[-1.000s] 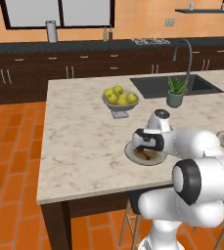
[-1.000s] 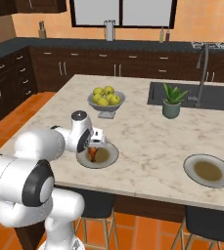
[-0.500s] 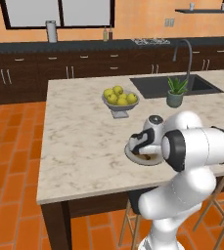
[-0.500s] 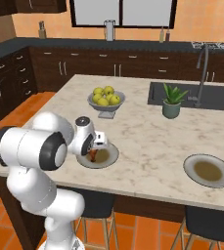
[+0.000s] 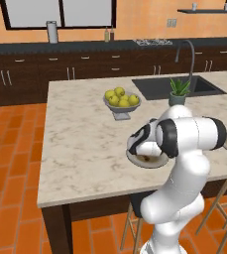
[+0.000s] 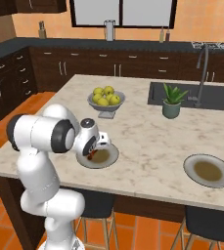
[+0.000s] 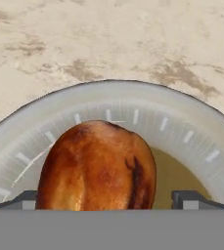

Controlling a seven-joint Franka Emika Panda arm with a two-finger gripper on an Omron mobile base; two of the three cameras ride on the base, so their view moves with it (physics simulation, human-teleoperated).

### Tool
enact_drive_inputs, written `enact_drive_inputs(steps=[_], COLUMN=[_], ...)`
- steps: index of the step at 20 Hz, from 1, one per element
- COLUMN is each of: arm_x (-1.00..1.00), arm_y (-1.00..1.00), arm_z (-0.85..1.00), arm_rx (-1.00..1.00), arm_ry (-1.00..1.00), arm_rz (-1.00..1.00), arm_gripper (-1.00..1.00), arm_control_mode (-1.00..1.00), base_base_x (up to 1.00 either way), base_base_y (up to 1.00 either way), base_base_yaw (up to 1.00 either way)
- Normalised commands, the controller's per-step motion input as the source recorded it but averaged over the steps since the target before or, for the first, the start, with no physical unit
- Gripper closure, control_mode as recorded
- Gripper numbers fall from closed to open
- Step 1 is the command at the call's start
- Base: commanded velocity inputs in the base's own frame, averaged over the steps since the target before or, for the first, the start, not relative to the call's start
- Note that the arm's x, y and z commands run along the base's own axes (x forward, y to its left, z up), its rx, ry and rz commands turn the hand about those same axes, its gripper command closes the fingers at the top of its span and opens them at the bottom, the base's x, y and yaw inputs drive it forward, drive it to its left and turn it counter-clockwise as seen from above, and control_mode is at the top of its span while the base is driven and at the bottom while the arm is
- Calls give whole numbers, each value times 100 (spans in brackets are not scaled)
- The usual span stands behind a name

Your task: Pick the chicken drumstick and onion from their plates and place them in the bowl. Then put the bowl in the fridge.

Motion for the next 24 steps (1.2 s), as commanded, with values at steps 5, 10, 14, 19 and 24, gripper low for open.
enact_drive_inputs(steps=[5, 10, 14, 19, 24], arm_x=[12, -11, -71, -40, -36], arm_y=[0, 0, 1, 13, 1], arm_z=[-24, 11, 87, 100, 100], arm_rx=[0, 0, 0, 0, 0], arm_ry=[0, 0, 0, 10, 31], arm_rz=[1, -7, -9, -9, -11], arm_gripper=[100, 100, 100, 100, 100], arm_control_mode=[-100, -100, -100, -100, -100], base_base_x=[0, 0, 0, 0, 0], base_base_y=[0, 0, 0, 0, 0], base_base_yaw=[0, 0, 0, 0, 0])
